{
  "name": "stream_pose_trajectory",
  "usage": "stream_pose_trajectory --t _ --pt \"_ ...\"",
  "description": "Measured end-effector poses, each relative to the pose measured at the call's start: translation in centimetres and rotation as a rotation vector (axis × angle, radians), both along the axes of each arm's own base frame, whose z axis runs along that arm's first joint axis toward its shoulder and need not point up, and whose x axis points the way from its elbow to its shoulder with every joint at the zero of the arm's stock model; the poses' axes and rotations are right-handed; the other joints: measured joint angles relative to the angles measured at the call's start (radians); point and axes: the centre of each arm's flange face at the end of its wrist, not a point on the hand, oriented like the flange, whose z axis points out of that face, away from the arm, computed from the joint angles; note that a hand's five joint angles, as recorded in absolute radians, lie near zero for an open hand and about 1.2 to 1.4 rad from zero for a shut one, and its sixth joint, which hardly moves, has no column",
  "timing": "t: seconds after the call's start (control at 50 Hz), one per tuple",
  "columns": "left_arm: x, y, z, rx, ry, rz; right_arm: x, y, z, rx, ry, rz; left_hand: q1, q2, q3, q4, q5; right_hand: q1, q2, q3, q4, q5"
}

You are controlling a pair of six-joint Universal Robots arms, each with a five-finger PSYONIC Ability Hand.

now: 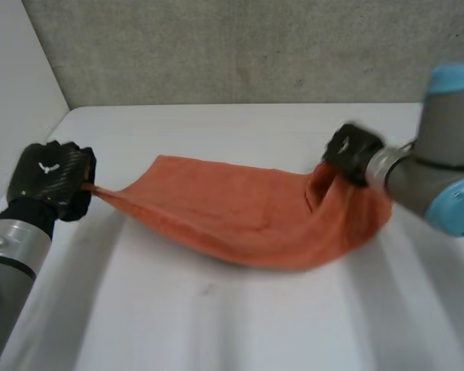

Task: Fold the laundry

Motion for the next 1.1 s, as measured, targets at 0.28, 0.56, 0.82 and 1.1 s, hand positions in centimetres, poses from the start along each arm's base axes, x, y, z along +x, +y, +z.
stream_pose_trajectory --t 0.28,0.56,0.82,1.1 --pt "2.2 0.0 9.3 -0.249 0.131 0.065 -8.9 5.9 13.8 -0.089 -0.32 -0.389 0.0 0.0 0.0 0.0 0.0 0.034 0.0 0.003 0.001 0.012" --pt "1.8 -0.9 3.7 0.102 0.043 0.044 -9.1 10.6 7.1 0.225 -0.137 -0.386 0.0 0.0 0.0 0.0 0.0 -0.005 -0.056 -0.056 -0.053 -0.03" --pt "2.3 -1.1 0.7 0.191 -0.035 0.052 -4.3 3.8 6.2 0.097 -0.507 -0.355 0.0 0.0 0.0 0.0 0.0 -0.551 -0.72 -0.732 -0.75 -0.717" --pt "2.1 0.2 1.8 0.14 -0.026 0.04 0.8 -1.1 1.4 0.245 -0.597 -0.386 0.0 0.0 0.0 0.0 0.0 -0.551 -0.72 -0.739 -0.758 -0.727"
